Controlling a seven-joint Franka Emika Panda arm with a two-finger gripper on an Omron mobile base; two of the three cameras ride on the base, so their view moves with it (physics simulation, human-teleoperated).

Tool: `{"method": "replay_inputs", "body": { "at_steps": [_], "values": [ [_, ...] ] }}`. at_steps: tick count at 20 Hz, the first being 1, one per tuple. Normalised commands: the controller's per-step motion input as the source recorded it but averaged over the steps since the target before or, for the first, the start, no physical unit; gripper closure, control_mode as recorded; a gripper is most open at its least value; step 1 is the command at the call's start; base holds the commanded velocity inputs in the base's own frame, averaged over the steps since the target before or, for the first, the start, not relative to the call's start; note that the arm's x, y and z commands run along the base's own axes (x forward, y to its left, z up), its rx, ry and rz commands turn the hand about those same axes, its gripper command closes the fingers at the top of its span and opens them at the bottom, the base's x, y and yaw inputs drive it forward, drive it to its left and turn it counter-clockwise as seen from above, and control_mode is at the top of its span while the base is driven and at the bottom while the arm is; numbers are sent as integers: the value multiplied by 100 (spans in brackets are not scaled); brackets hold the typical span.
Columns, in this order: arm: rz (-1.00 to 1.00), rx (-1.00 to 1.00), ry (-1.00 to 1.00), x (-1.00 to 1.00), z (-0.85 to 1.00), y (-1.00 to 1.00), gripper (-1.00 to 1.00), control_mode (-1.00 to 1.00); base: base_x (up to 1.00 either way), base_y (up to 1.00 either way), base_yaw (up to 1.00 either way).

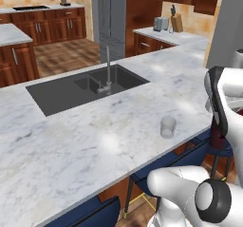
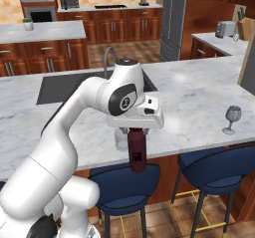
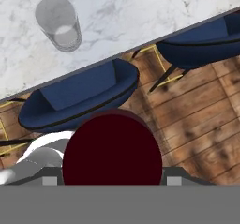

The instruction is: There is a wine glass and glass cup on the dining counter. Place the wine bottle next to the wine glass and the juice bottle next to the glass cup.

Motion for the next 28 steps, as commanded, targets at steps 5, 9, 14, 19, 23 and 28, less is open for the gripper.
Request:
{"method": "replay_inputs", "body": {
  "at_steps": [5,9,14,19,23,28],
  "values": [
    [0,-1,-1,0,6,41,100,-100,0,0,0],
    [0,0,-18,2,-4,51,100,-100,0,0,0],
    [0,7,-17,8,-11,52,100,-100,0,0,0],
    [-2,6,-12,16,-9,53,100,-100,0,0,0],
    [-3,1,-1,24,-8,50,100,-100,0,0,0],
    [-7,0,0,25,-12,45,100,-100,0,0,0]
  ]
}}
